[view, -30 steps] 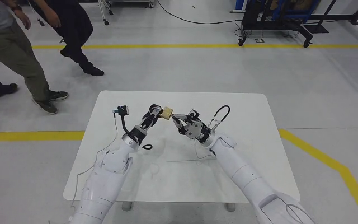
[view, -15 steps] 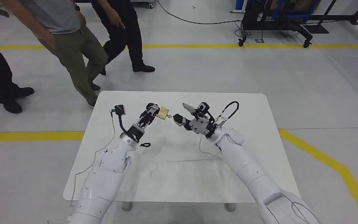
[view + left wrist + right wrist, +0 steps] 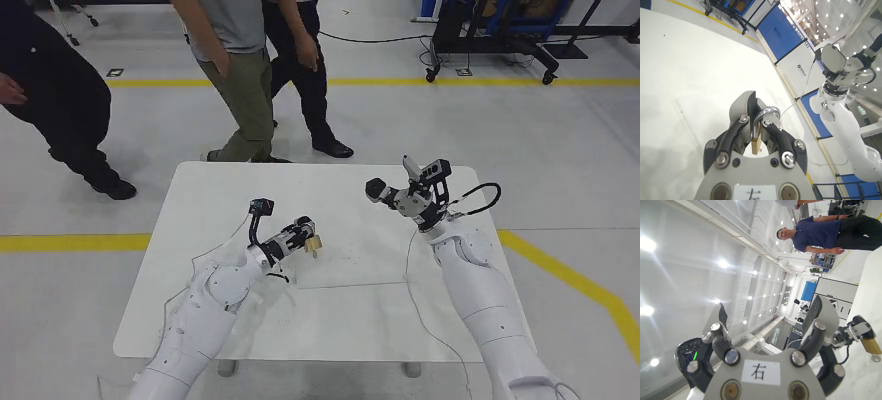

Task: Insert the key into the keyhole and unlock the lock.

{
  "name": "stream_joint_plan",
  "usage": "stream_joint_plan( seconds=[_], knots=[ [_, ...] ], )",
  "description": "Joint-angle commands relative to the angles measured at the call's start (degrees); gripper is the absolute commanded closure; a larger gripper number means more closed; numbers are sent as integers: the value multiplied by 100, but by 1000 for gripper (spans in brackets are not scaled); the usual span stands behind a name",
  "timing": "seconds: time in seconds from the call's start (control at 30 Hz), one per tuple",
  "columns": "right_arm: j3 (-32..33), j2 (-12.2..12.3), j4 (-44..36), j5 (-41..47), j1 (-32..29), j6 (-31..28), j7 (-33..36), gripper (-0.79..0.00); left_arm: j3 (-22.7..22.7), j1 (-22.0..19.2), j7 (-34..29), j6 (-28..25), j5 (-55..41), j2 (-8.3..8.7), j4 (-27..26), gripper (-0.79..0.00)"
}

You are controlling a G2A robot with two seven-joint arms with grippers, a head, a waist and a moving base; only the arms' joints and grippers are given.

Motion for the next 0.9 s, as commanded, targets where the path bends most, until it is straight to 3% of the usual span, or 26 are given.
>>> stream_joint_plan(
  seconds=[0.0,0.03,0.07,0.43,0.57,0.73,0.87],
  knots=[
    [3,0,-10,-1,-4,-1,-1,-785,77,-43,-12,72,126,-11,52,-342],
    [3,0,-10,-1,-4,-1,-1,-785,115,-62,-100,96,132,-15,94,-686],
    [3,0,-10,-1,-4,-1,-1,-785,137,-92,-181,129,139,-17,128,-785],
    [3,0,-10,-1,-4,-1,-1,-785,16,-126,-277,-74,-6,24,112,-785],
    [145,30,-145,-160,-59,-245,-292,-785,-293,-68,436,-181,467,96,-72,-785],
    [747,169,-369,-492,-227,-792,-507,-785,-799,169,1962,-296,1574,214,-416,-785],
    [1173,283,-572,-1353,-389,-1408,-928,-785,-1012,346,2874,-212,2497,275,-601,-785]
  ],
)
